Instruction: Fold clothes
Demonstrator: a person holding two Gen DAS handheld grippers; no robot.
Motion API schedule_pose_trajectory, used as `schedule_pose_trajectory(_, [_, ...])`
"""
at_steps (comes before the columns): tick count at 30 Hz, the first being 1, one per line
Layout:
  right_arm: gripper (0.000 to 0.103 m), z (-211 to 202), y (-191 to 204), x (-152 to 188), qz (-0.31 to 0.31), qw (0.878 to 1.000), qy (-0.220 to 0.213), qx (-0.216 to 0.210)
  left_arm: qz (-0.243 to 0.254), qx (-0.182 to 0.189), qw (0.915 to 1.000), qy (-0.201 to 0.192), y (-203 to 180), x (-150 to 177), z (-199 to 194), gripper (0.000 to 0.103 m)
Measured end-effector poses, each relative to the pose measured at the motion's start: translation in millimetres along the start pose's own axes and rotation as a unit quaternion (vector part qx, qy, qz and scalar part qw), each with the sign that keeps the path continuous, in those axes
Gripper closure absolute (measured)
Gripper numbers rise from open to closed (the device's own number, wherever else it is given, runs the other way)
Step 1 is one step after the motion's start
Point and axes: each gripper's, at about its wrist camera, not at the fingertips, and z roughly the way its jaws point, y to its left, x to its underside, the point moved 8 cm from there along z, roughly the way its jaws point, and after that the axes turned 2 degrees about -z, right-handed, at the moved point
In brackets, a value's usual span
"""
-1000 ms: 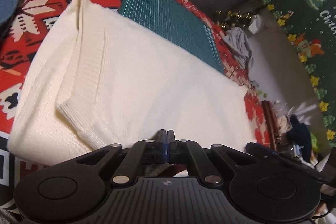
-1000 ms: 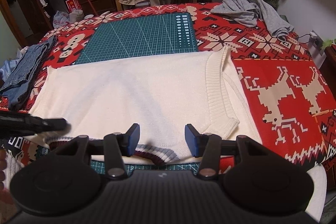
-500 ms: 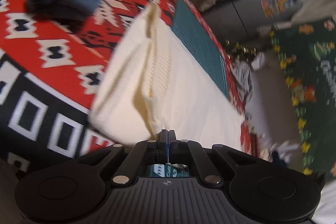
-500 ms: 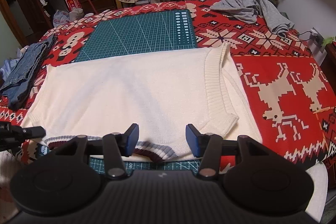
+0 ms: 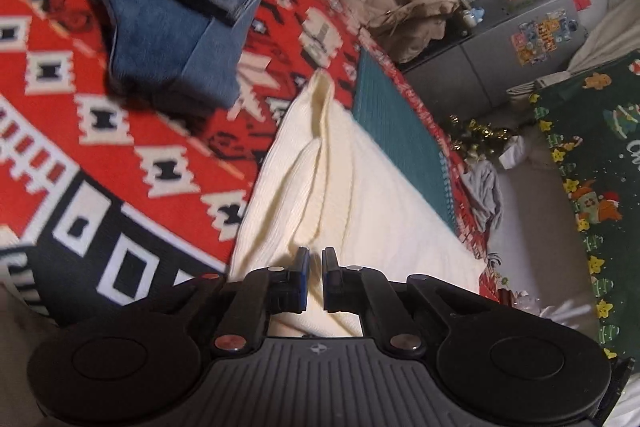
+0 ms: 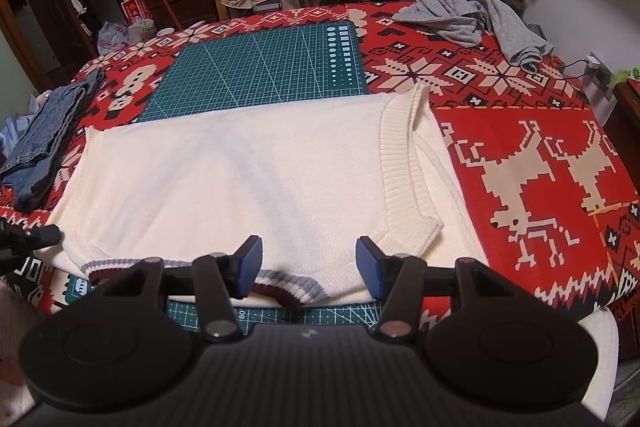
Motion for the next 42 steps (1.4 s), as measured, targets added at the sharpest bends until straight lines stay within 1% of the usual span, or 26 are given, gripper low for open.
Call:
schedule_pose_trajectory(2, [0.045,-1,-2,-1,0.003,1.000,-0.003,0.000,0.003,0.018,0.9998,0.004,-6,-2,-2,0.098])
schedule_pose_trajectory(4, [0.045,-2,-4,-3,0.007,1.000,-0.007,-0.003,0.018,0.027,0.9994,0.012,-18,-1,1,0.098])
schedule_pose_trajectory(7, [0.046,-1,-6,-3,0.008,1.000,-0.009,-0.007,0.039,0.035,0.9981,0.033,-30,9,11,0.098])
schedule_pose_trajectory(10, [0.046,0,-7,-2,0.008,1.000,-0.008,-0.009,0.048,0.029,0.9969,0.055,-30,20,25,0.098])
schedule_pose_trajectory(14, [0.047,1,-11,1,0.011,1.000,-0.004,-0.006,0.035,0.010,0.9979,0.055,-15,22,26,0.100])
schedule_pose_trajectory(17, [0.047,-1,-19,3,0.014,1.000,-0.005,0.002,0.018,-0.002,0.9992,0.035,-4,15,14,0.100])
schedule_pose_trajectory(19, [0.047,-3,-26,3,0.015,1.000,-0.010,0.010,0.011,-0.002,0.9997,0.023,-2,10,6,0.100])
schedule_pose_trajectory(22, [0.047,-6,-37,4,0.020,1.000,-0.016,0.017,0.008,0.018,0.9997,0.012,-9,3,1,0.100])
schedule_pose_trajectory(23, [0.049,-6,-41,4,0.023,0.999,-0.017,0.018,0.006,0.025,0.9996,0.010,-12,1,2,0.100])
schedule_pose_trajectory(24, [0.056,-6,-44,4,0.026,0.999,-0.017,0.019,0.005,0.033,0.9994,0.008,-16,-1,3,0.100])
schedule_pose_trajectory(25, [0.059,-6,-47,5,0.028,0.999,-0.015,0.020,0.004,0.041,0.9991,0.007,-20,-3,7,0.100])
schedule_pose_trajectory(26, [0.065,-5,-49,5,0.031,0.999,-0.013,0.021,0.001,0.043,0.9990,0.005,-24,-8,13,0.100])
schedule_pose_trajectory(27, [0.068,-4,-50,5,0.033,0.999,-0.011,0.020,-0.001,0.046,0.9989,0.004,-28,-13,20,0.100])
schedule_pose_trajectory(29, [0.068,-3,-50,4,0.035,0.999,-0.009,0.018,-0.006,0.050,0.9987,0.000,-36,-22,34,0.100])
schedule_pose_trajectory(39, [0.067,-3,-44,-2,0.040,0.999,-0.015,0.016,-0.031,-0.010,0.9995,0.005,-34,-66,97,0.100])
schedule_pose_trajectory(42, [0.067,2,-43,-4,0.042,0.999,-0.013,0.016,-0.028,-0.004,0.9996,0.010,-31,-61,88,0.100])
